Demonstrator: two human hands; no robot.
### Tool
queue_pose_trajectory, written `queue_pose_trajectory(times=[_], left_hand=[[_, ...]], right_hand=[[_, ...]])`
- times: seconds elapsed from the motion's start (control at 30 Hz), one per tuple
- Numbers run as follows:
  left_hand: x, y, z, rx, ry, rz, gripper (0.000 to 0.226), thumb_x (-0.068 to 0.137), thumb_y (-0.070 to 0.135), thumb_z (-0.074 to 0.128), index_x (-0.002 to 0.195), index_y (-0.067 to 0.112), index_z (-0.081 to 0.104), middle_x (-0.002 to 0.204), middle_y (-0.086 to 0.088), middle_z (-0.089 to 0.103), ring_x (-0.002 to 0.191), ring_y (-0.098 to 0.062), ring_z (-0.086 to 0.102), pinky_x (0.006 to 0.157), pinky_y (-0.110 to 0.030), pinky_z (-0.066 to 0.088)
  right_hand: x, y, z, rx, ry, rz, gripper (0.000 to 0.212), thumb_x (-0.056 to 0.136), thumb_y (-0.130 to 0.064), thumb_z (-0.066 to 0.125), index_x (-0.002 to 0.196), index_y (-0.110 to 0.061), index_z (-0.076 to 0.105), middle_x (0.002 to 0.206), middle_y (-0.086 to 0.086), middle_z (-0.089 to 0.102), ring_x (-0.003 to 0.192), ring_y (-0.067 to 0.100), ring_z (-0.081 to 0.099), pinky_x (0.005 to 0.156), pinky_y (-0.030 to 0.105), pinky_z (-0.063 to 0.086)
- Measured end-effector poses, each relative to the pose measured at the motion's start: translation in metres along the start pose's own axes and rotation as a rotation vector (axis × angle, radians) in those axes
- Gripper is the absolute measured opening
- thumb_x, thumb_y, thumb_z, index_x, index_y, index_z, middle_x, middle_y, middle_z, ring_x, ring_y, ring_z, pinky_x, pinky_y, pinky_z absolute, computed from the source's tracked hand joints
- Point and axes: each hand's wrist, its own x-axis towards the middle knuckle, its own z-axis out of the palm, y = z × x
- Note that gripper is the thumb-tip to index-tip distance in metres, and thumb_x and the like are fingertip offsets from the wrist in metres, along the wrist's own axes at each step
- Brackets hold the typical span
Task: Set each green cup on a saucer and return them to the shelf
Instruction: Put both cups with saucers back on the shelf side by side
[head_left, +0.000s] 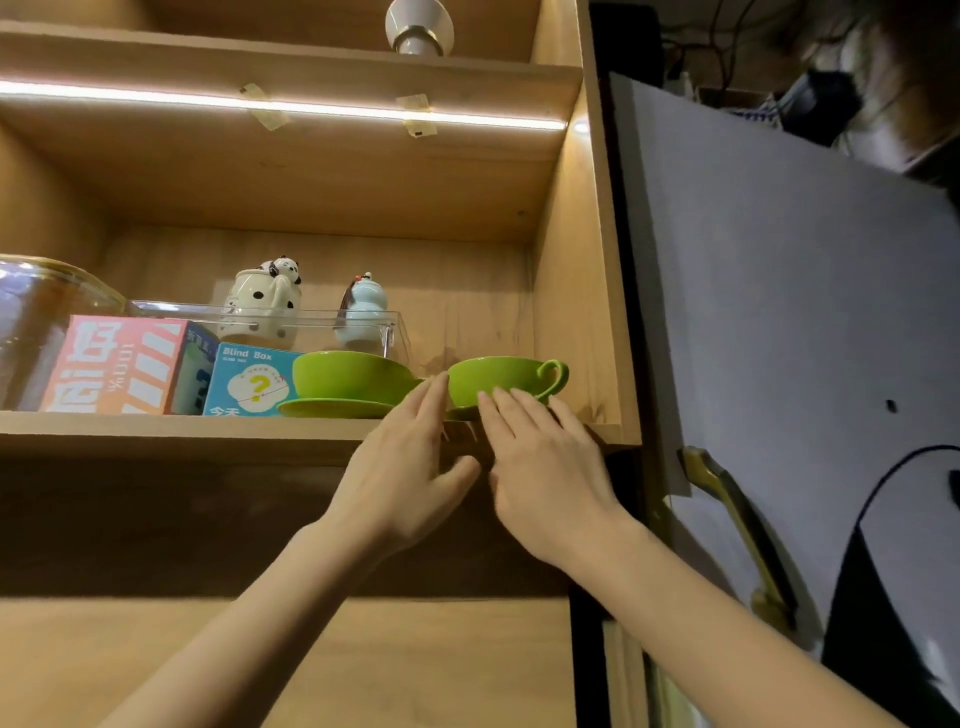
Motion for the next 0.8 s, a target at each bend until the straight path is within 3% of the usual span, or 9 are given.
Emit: queue_pose_trajectory(times=[0.1,0.23,0.5,0.6,0.8], left_hand=[[0.011,0.004,0.013,0.16,-0.029,-0.026,0.065,0.084,0.035,0.044,0.141,0.01,0.024,0.151,-0.008,0.031,0.138,-0.019,0.028,0.115,-0.03,0.012],[0.016,0.008,0.02,0.232,-0.037,-0.079,0.058,0.085,0.04,0.03,0.136,0.012,0.032,0.149,-0.01,0.035,0.139,-0.019,0.027,0.116,-0.035,0.008],[0.013,0.002,0.02,0.033,0.009,-0.017,0.069,0.072,0.049,0.024,0.137,0.028,0.033,0.146,-0.001,0.04,0.138,-0.015,0.028,0.116,-0.034,0.005],[0.012,-0.002,0.021,-0.063,0.009,0.0,0.078,0.061,0.059,0.02,0.136,0.038,0.032,0.148,0.005,0.035,0.141,-0.01,0.018,0.115,-0.033,-0.001],[0.009,-0.011,0.021,-0.167,-0.046,0.048,0.06,0.058,0.066,0.026,0.117,0.06,0.016,0.139,0.024,0.015,0.133,0.005,0.001,0.111,-0.026,-0.012]], right_hand=[[-0.001,0.007,0.0,0.065,0.013,-0.005,0.056,0.096,-0.017,0.03,0.148,-0.014,0.009,0.158,0.005,0.014,0.146,0.018,0.009,0.116,0.031,-0.002],[-0.003,0.019,0.0,0.161,-0.025,-0.016,0.057,0.096,-0.012,0.027,0.148,-0.015,0.006,0.159,0.004,0.008,0.146,0.015,0.004,0.114,0.025,-0.005],[-0.009,0.037,0.007,0.183,-0.031,0.011,0.057,0.097,-0.016,0.027,0.148,-0.016,0.001,0.16,0.004,0.003,0.146,0.014,-0.001,0.117,0.027,-0.005],[-0.012,0.041,0.009,0.202,-0.005,0.039,0.057,0.097,-0.018,0.028,0.148,-0.016,0.003,0.159,0.002,0.006,0.146,0.013,0.001,0.113,0.024,-0.007],[-0.013,0.044,0.016,0.207,0.035,0.091,0.057,0.097,-0.019,0.028,0.148,-0.017,0.004,0.159,0.001,0.008,0.146,0.013,0.005,0.11,0.021,-0.006]])
